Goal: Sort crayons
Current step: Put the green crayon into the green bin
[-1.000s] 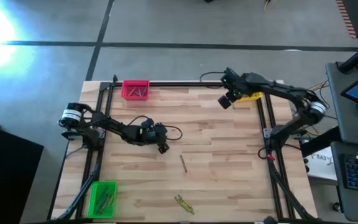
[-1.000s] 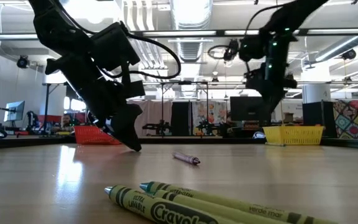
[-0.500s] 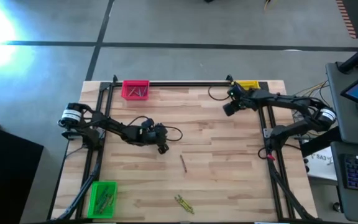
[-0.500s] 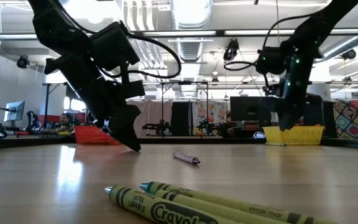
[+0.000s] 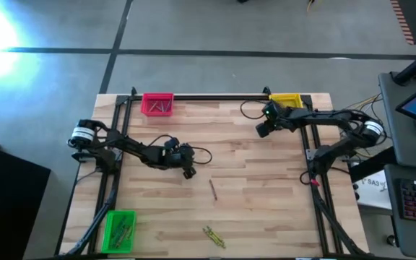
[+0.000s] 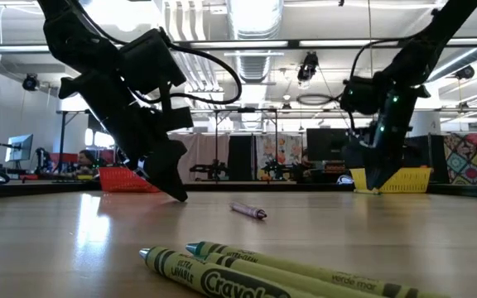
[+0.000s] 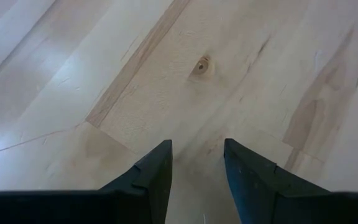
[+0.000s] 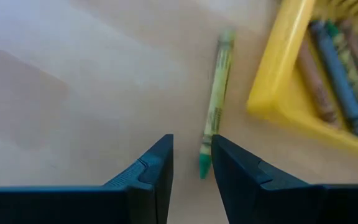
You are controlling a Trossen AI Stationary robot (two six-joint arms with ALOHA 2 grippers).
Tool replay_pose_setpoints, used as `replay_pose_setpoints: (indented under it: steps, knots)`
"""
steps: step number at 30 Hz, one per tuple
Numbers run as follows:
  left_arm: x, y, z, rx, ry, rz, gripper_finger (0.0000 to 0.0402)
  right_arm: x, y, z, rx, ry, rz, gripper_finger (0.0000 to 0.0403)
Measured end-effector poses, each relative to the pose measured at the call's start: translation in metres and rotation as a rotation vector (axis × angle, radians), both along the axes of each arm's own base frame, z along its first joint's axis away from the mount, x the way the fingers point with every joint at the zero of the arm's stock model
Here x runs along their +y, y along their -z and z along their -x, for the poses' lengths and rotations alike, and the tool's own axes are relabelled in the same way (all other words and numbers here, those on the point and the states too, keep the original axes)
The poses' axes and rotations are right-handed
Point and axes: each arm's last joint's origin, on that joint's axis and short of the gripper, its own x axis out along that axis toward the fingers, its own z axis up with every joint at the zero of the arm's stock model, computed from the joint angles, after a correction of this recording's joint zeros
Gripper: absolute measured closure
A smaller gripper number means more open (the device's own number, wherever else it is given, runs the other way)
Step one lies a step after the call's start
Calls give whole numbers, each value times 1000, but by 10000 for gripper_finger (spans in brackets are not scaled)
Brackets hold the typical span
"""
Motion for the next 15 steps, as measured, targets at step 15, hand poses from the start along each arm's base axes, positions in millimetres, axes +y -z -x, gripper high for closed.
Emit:
replay_pose_setpoints:
  steps: [15]
  knots:
    - [0,0,0,6,6,16,272,-6,31,-3,131,-40,-46,315]
